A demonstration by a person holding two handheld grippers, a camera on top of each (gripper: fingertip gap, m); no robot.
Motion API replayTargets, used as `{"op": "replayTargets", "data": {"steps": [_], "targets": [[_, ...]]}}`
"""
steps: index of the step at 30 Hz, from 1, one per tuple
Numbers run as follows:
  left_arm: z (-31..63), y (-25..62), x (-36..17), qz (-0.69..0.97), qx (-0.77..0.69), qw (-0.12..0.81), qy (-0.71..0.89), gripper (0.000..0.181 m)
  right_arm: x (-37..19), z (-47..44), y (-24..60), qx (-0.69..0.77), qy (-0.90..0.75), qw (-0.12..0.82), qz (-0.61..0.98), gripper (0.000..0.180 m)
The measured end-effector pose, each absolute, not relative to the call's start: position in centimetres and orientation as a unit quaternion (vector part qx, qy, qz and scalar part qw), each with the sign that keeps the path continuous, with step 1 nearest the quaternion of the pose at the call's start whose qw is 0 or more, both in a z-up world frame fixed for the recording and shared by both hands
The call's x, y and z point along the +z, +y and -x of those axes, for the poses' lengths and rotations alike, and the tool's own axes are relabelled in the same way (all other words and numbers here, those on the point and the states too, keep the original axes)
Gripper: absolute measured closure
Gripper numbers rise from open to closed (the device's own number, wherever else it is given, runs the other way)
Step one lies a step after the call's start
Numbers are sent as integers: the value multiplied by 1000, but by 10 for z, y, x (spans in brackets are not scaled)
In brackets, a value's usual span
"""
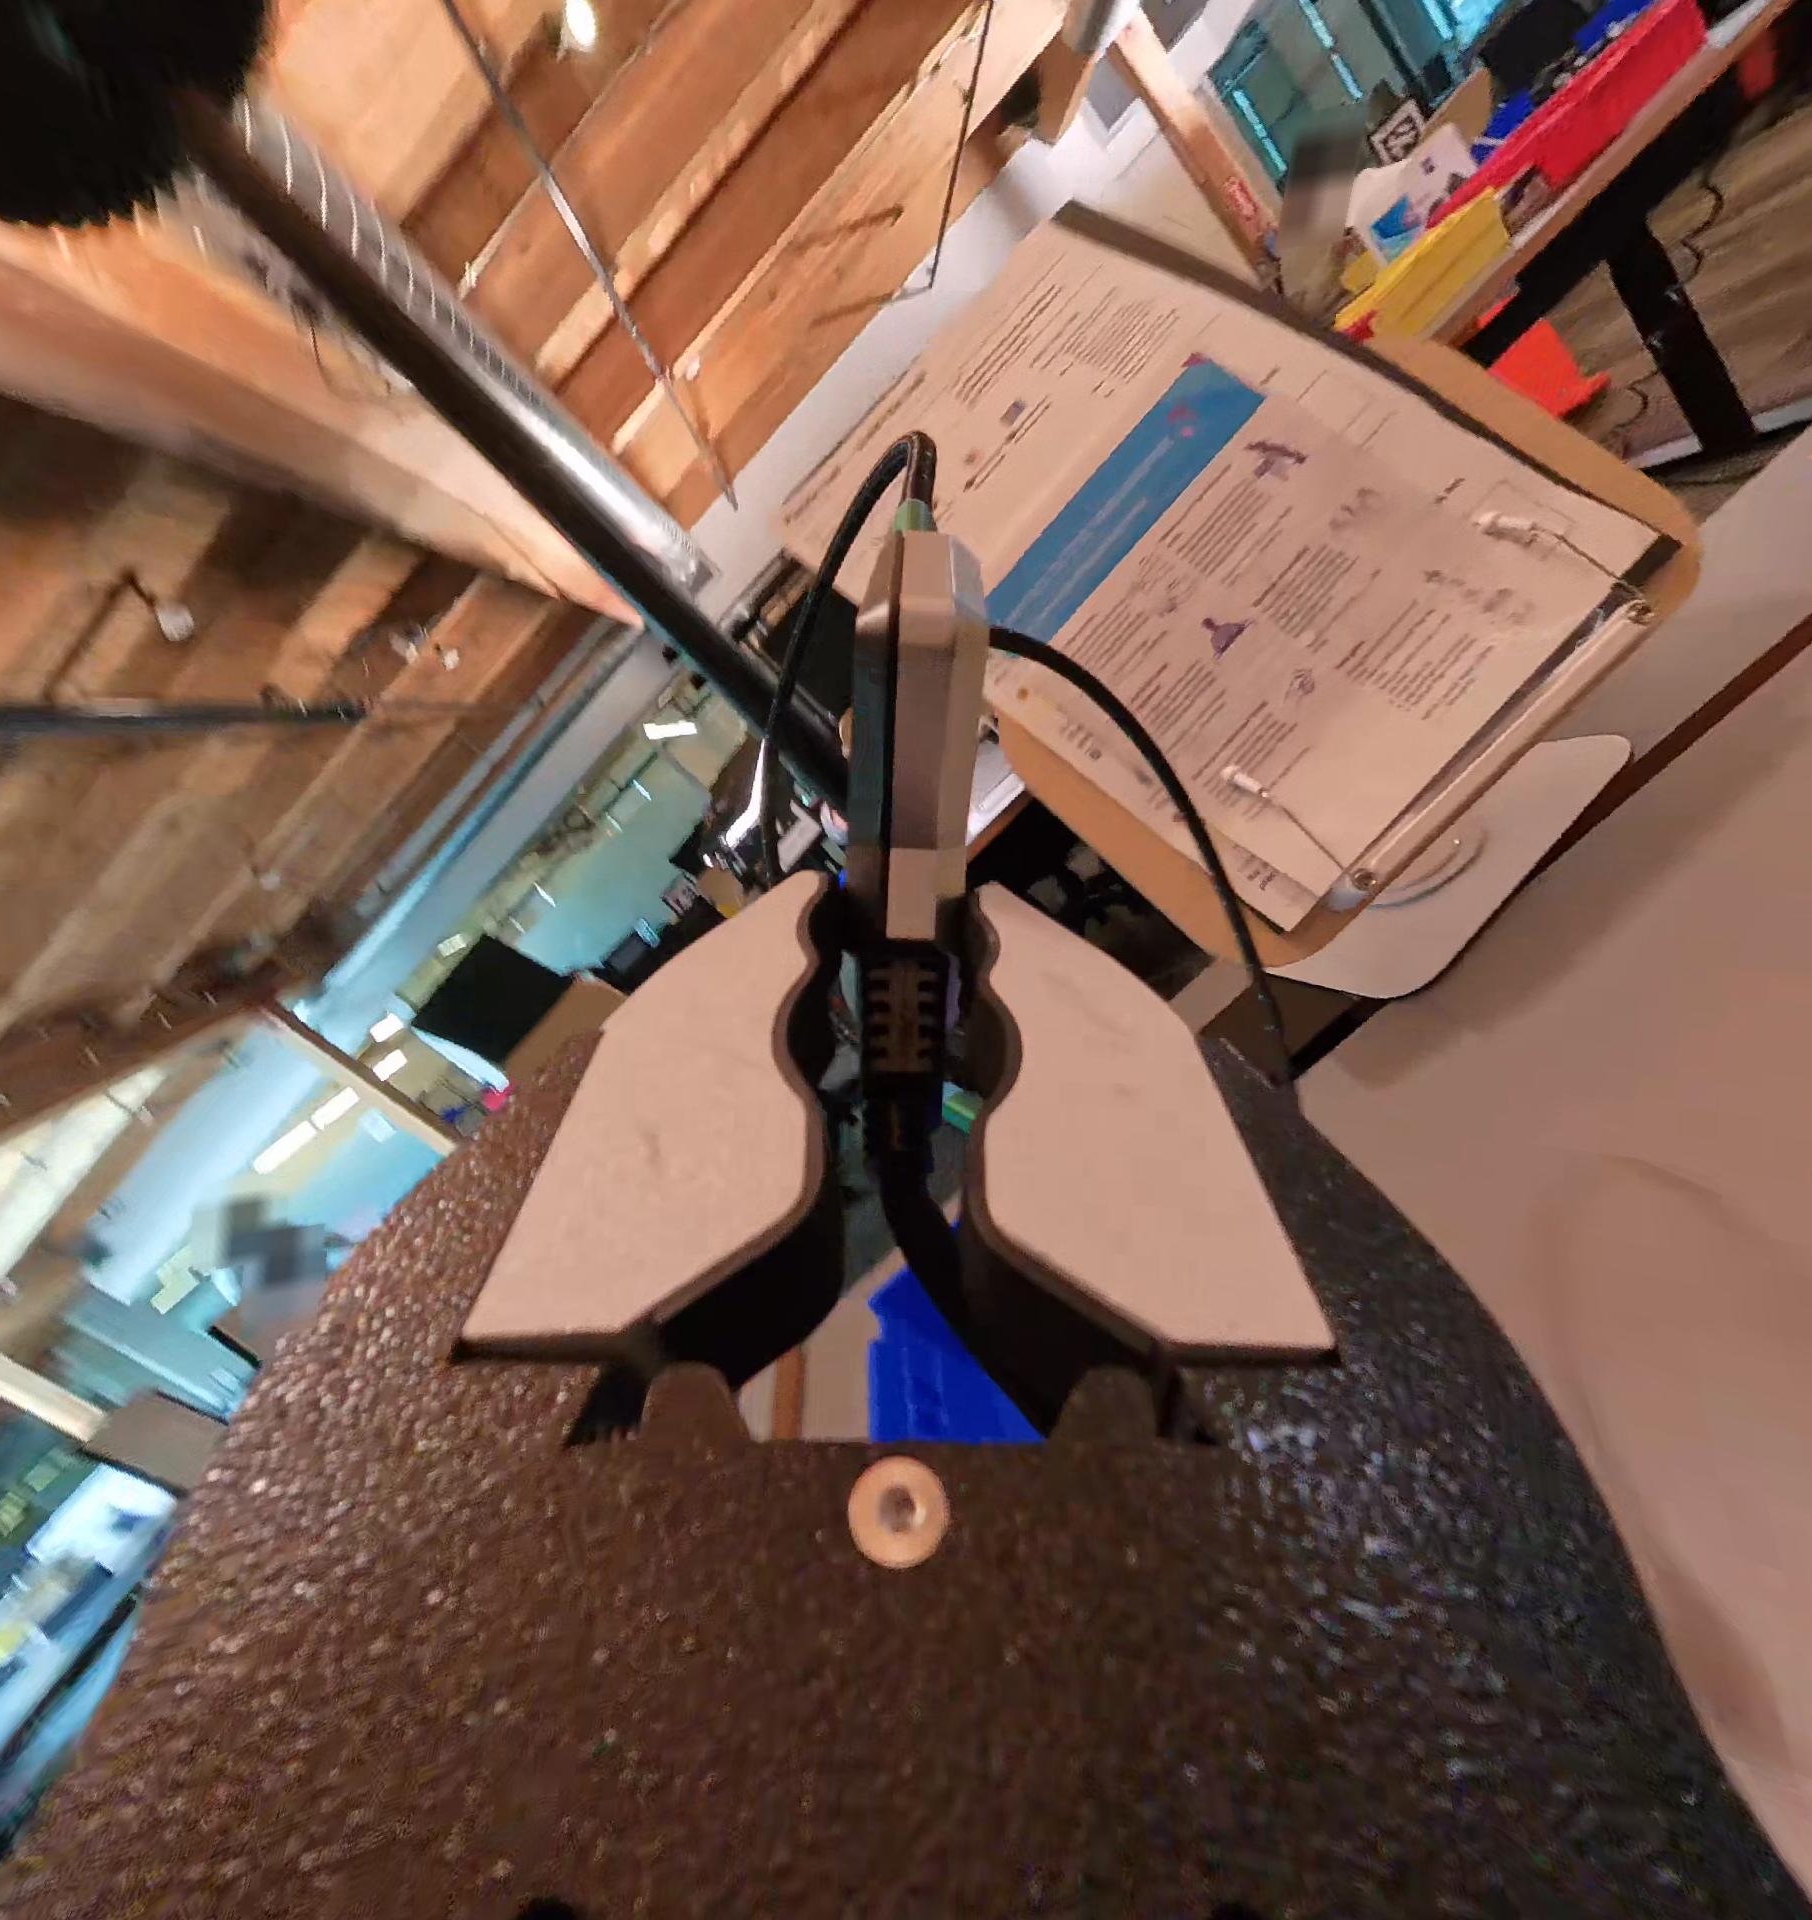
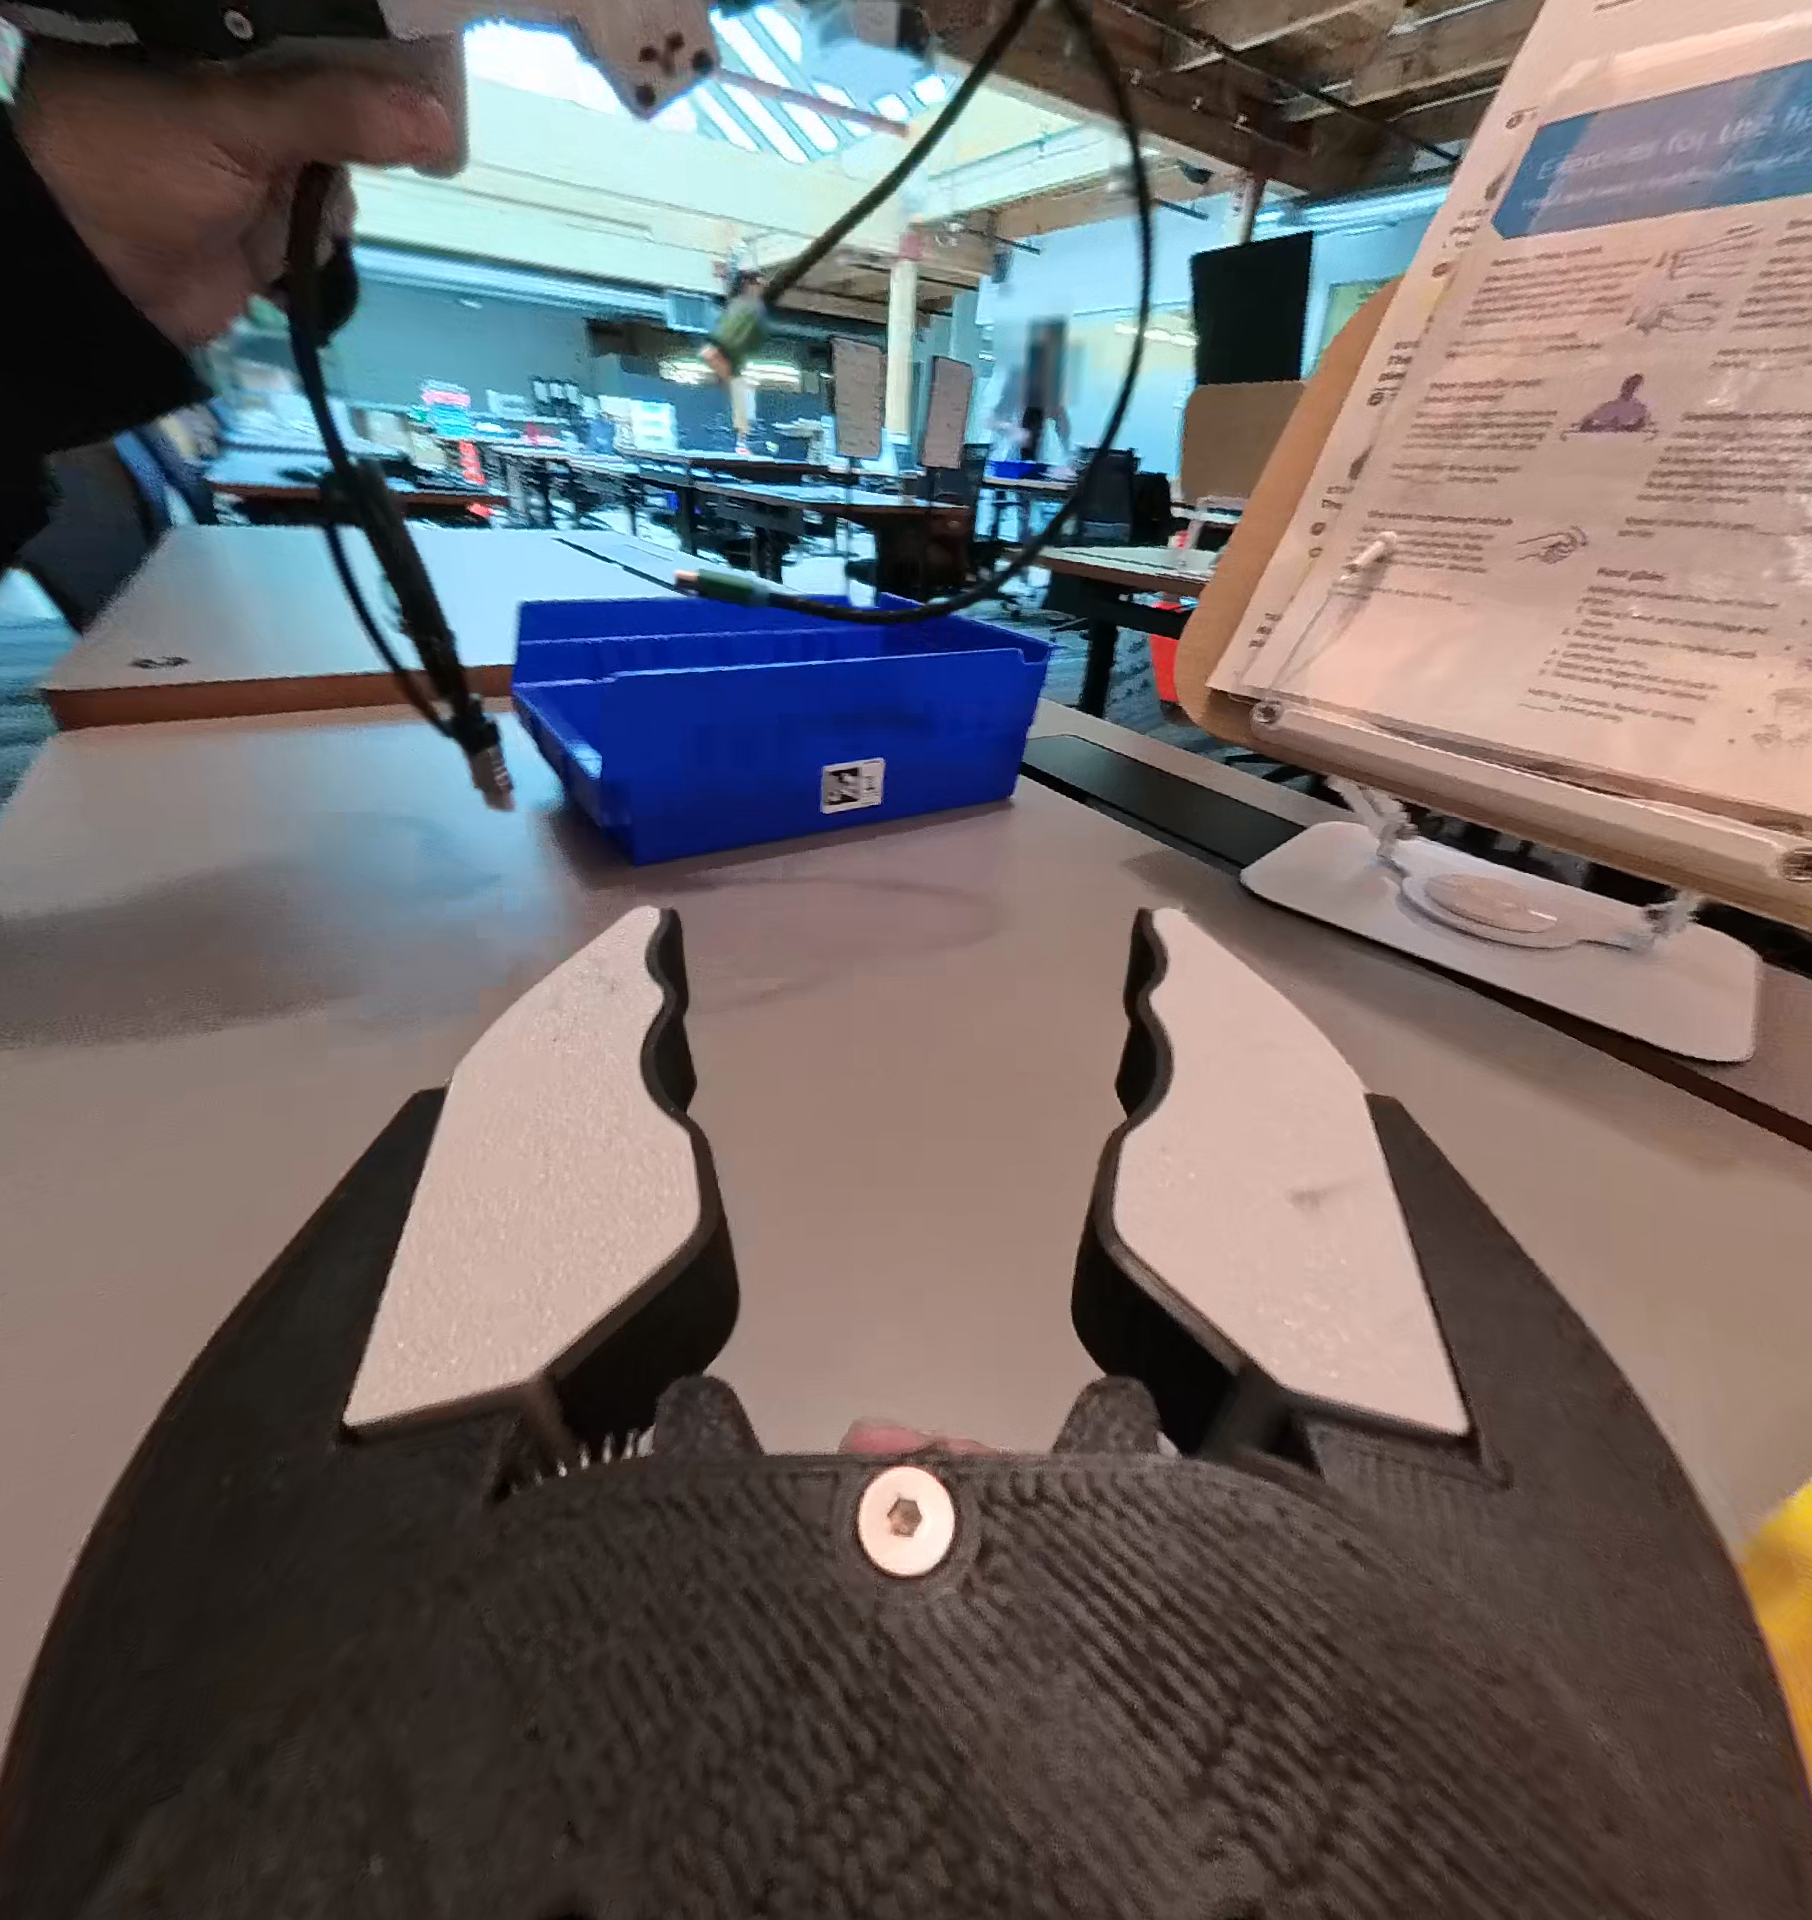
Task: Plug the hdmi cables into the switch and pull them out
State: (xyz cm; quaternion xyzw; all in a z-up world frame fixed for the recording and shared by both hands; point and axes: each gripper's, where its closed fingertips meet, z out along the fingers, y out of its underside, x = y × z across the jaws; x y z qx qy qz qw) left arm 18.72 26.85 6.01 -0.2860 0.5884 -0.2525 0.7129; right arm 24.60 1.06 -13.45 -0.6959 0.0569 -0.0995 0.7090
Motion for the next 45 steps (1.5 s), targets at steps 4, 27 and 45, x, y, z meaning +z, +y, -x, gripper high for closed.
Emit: {"op": "replayTargets", "data": {"steps": [4,27,45], "targets": [[-173,215,74,186,-193,748,608,159,-104,-219,20,12,77,741,667,95],[-157,15,-57,-204,-18,762,615,158,-55,-172,1,400,257,759,444,155],[-132,27,-53,138,-602,482,622,144,-40,-186,-21,379,325,796,340,157]]}}
